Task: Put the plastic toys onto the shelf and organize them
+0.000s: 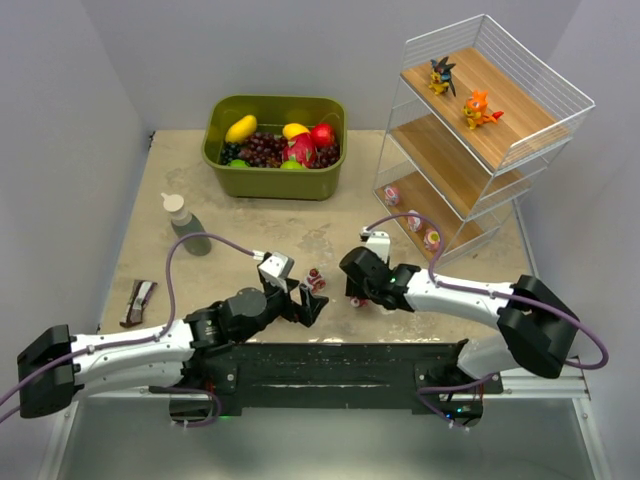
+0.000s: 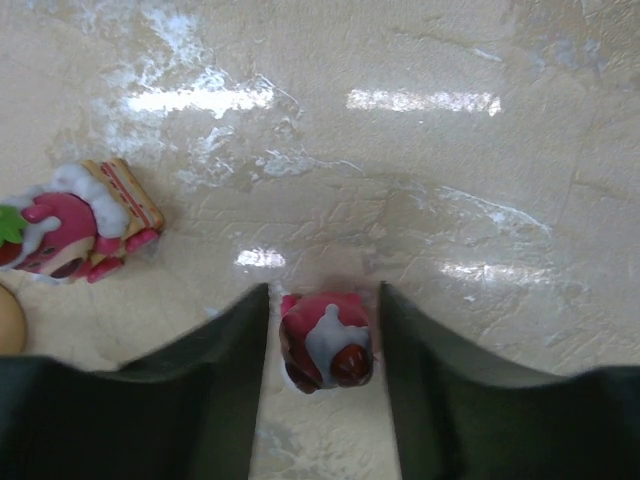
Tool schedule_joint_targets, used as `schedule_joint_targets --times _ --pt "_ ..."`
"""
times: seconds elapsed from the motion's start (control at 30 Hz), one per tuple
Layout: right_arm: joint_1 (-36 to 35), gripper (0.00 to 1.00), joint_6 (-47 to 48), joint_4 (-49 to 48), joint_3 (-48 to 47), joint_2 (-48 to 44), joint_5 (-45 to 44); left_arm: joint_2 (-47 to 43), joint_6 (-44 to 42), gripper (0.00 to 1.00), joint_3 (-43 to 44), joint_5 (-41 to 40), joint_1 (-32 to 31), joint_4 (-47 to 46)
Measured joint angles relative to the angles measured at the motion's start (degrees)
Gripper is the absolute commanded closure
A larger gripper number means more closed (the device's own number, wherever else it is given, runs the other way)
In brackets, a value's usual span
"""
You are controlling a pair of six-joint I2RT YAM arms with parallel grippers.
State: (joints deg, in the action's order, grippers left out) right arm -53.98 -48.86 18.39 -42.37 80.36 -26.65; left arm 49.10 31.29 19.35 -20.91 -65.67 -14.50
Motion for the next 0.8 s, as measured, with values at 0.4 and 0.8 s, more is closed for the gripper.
schedule_joint_targets --times 0.4,0.8 --pt "0.0 0.22 0.7 1.3 0.2 -9.0 0.7 6.8 -2.1 0.00 -0.2 -3.4 -2.4 -8.6" --pt "0.0 0.22 8.2 10.7 -12.5 -26.6 0.5 25.1 -8.9 0.07 1.2 0.7 -4.8 -24.9"
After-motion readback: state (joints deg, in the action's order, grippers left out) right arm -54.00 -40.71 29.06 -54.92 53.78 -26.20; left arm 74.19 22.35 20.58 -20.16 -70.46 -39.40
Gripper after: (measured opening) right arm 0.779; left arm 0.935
